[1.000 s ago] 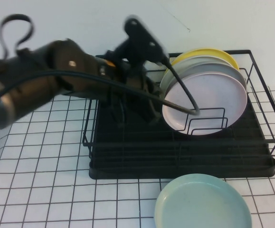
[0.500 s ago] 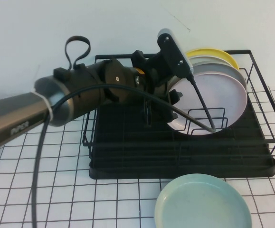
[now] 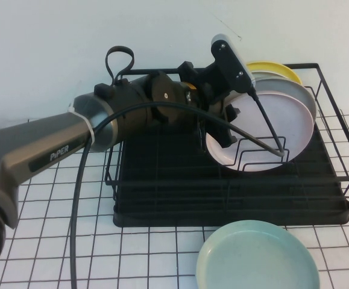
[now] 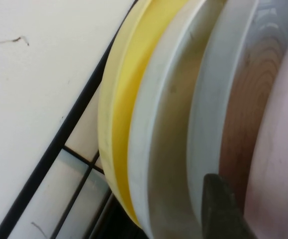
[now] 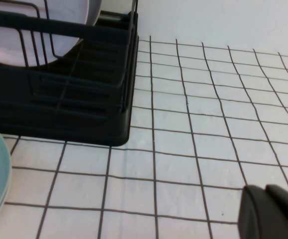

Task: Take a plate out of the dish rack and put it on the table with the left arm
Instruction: Grasp the plate from the shelf

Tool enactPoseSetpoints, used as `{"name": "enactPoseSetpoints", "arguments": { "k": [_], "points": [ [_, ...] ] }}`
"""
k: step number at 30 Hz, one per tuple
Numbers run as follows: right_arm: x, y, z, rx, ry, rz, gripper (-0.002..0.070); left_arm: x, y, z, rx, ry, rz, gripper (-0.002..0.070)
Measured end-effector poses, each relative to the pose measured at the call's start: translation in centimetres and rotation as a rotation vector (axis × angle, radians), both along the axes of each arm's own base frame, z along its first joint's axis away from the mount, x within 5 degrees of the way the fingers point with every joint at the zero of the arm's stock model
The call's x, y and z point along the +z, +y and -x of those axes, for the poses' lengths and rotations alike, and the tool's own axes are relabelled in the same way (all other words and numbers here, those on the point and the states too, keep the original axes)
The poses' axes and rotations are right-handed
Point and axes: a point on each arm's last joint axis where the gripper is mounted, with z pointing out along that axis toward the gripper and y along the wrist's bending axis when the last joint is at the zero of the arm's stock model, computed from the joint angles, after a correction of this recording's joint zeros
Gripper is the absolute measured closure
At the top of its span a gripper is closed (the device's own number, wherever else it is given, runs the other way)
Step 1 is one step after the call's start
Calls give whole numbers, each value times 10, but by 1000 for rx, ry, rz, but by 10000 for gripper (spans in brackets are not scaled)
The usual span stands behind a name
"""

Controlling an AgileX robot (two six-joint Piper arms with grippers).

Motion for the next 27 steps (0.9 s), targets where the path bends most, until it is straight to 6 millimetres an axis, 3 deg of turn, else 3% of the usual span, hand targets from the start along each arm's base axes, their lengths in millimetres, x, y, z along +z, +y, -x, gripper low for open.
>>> {"name": "enactPoseSetpoints", "arguments": {
  "k": [12,22,27],
  "points": [
    [0,0,0,0,0,0,679,-4,-1,-2,3,3,-2,621],
    [0,0,0,0,0,0,679,1,1,1,-8,6,-5,637],
    [0,0,0,0,0,0,679,30,19,6,14,13,37,637]
  ]
}}
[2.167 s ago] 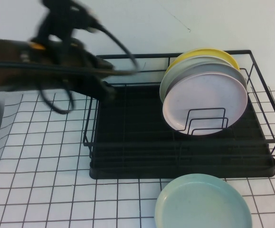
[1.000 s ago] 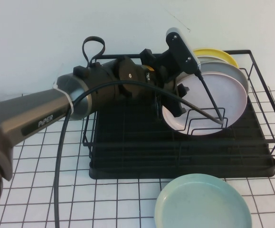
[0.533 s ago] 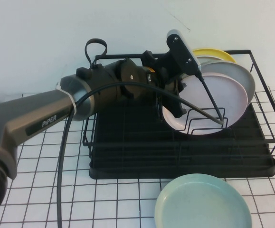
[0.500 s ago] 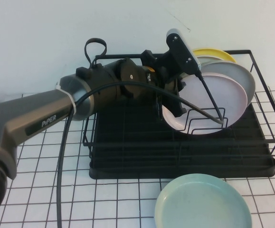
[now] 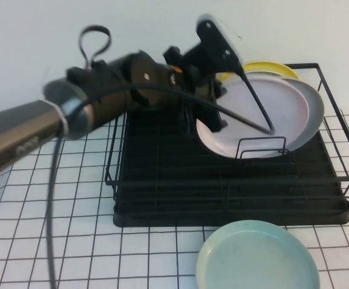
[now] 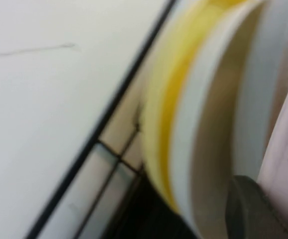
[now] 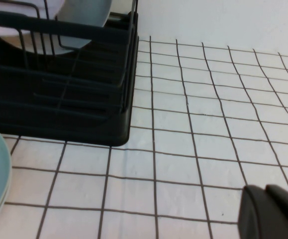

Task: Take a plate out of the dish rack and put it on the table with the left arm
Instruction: Grasp the plate from the shelf, then place the plate from the table

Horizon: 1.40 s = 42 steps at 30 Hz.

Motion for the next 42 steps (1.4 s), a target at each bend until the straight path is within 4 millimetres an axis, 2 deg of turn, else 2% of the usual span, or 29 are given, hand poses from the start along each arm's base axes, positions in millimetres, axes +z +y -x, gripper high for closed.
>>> {"name": "enactPoseSetpoints", "arguments": {
  "k": [7,16,20,24,29,31,37,42],
  "points": [
    [0,0,0,0,0,0,679,45,32,11,50,10,81,637],
    [0,0,0,0,0,0,679,89,65,38,131,178,249,645],
    [0,0,0,0,0,0,679,108,80,57,151,260,301,645],
    [0,0,0,0,0,0,679,118,91,81,118,374,271,645],
    [0,0,0,0,0,0,679,117,94,103,54,512,185,645],
    [0,0,0,0,0,0,679,110,94,107,41,561,165,645],
    [0,0,0,0,0,0,679,67,97,125,57,718,167,645],
    [0,0,0,0,0,0,679,31,103,152,123,813,303,645]
  ]
}}
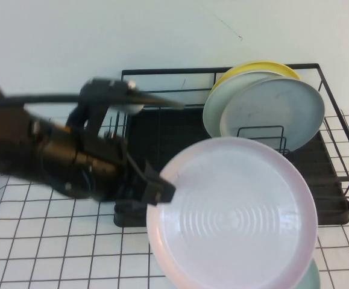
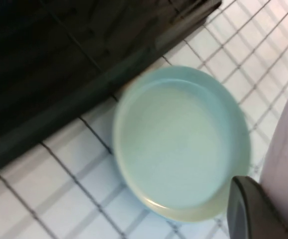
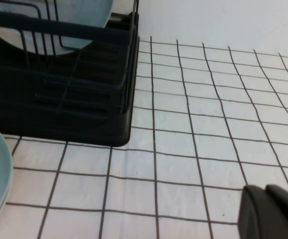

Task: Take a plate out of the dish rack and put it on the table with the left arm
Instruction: Place the plate from the table

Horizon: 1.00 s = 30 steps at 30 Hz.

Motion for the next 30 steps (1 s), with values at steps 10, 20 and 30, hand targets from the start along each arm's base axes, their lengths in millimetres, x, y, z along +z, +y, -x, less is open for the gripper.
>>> {"name": "enactPoseSetpoints", "arguments": {
  "k": [10,20,30],
  "points": [
    [0,0,0,0,0,0,679,-73,7,20,210,203,114,645],
    [0,0,0,0,0,0,679,-107,-24,18,233,215,50,645],
    [0,0,0,0,0,0,679,-148,-38,3,299,269,4,645]
  ]
}}
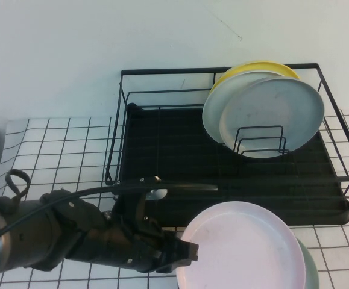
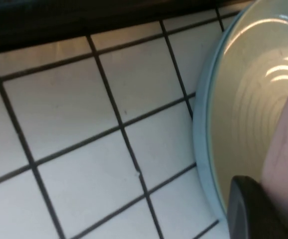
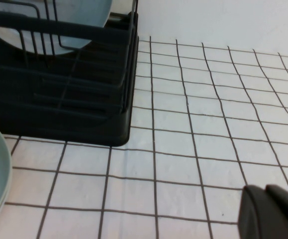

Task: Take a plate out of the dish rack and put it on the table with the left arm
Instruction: Place the plate from the table

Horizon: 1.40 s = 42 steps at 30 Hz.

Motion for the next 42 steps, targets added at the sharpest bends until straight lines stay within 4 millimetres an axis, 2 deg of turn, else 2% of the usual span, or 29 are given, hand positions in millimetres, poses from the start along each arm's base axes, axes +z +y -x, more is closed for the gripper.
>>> {"name": "enactPoseSetpoints", "arguments": {
  "k": [14,29,32,37,42],
  "points": [
    [0,0,0,0,0,0,679,2,-7,-5,42,-8,113,646],
    [0,0,0,0,0,0,679,2,-9,-4,-12,-37,116,646],
    [0,0,0,0,0,0,679,-4,-10,-5,-11,-18,109,646],
    [0,0,0,0,0,0,679,-25,-12,-8,-2,46,79,646],
    [0,0,0,0,0,0,679,-33,-13,-9,14,77,77,646]
  ]
}}
